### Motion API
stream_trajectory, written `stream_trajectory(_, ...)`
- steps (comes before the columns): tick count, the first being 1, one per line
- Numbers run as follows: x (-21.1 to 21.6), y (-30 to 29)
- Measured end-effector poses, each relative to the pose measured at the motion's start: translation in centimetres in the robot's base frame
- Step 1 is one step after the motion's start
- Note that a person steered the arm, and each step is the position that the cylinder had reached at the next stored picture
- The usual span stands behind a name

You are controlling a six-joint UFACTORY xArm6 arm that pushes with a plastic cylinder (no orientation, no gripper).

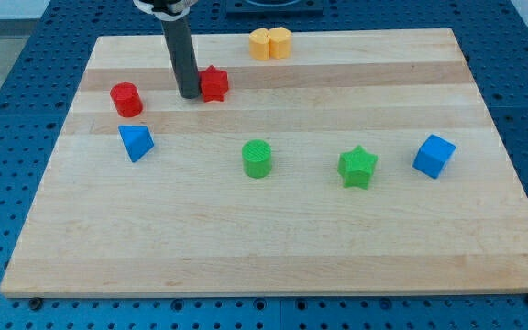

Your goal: Push the red star to the top left of the green circle

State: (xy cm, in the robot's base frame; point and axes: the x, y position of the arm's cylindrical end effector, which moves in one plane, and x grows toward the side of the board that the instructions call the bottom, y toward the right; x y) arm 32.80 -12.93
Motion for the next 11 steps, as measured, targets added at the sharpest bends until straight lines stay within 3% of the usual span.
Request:
stream_trajectory(2,-3.3,-6.5)
stream_trajectory(3,-5.1,-6.4)
stream_trajectory(5,1.9,1.5)
stream_trajectory(6,2.2,1.7)
stream_trajectory(8,-4.8,-1.4)
stream_trajectory(9,-4.8,1.8)
stream_trajectory(11,4.4,4.5)
